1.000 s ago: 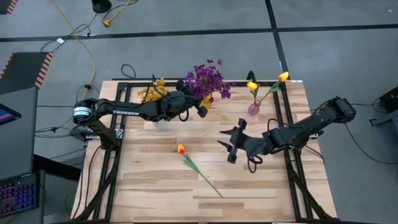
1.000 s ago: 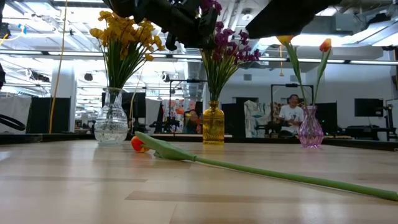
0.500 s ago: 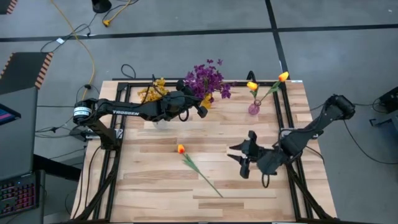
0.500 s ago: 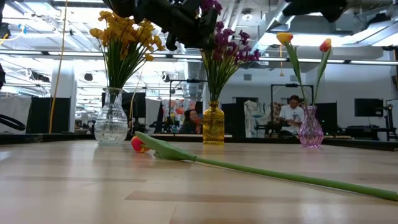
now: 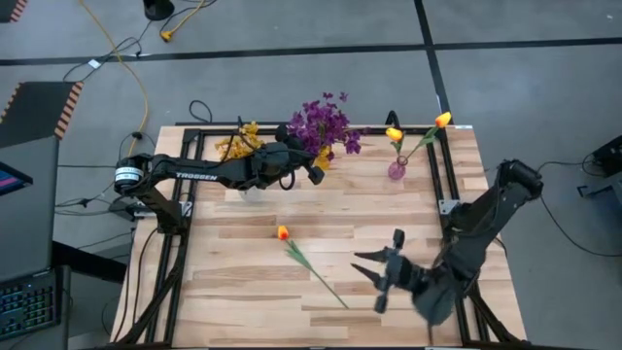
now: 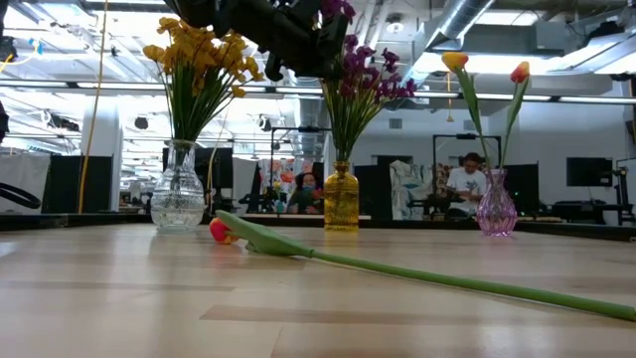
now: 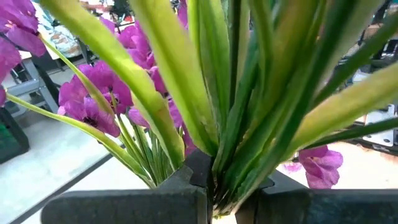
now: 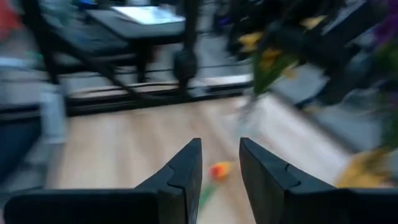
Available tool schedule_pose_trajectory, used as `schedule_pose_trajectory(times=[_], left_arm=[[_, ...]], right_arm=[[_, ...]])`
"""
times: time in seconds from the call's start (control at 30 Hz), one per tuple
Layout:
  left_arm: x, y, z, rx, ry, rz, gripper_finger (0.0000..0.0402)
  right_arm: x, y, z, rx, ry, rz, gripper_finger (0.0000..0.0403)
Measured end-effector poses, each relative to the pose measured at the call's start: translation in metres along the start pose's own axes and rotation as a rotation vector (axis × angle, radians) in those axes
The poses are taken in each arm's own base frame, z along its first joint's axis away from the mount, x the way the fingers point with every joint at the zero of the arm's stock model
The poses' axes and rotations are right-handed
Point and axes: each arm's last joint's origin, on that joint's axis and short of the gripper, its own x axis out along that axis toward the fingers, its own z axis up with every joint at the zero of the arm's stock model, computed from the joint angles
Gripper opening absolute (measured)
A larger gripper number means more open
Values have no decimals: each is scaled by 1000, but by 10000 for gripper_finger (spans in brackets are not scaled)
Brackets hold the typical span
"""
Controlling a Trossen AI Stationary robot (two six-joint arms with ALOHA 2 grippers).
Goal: Sort flowers into vase by color
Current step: Put the purple flowers into the yellow vase
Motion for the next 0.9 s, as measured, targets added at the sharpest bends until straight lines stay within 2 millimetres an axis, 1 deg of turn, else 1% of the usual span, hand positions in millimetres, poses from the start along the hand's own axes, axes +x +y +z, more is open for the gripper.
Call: schedule_pose_trajectory(times=[0.07,0.17,0.27,0.4,0.53,0.6,0.73,0.9], left_arm=[[0,0,0,3,5,0,18],[0,0,-1,5,9,0,18],[0,0,-1,5,9,1,18],[0,0,-1,8,10,1,18],[0,0,-1,12,10,1,18],[0,0,-1,13,10,1,18],[0,0,-1,16,10,1,18],[0,0,-1,16,10,1,18]], right_arm=[[14,6,-5,-82,-21,-103,132],[36,6,-14,-151,-23,-221,132],[55,-1,-22,-185,7,-289,132],[75,-17,-32,-189,64,-367,132],[84,-43,-42,-134,174,-429,132],[85,-59,-51,-93,206,-491,132],[84,-84,-80,-8,221,-588,132],[87,-105,-117,73,220,-642,132]])
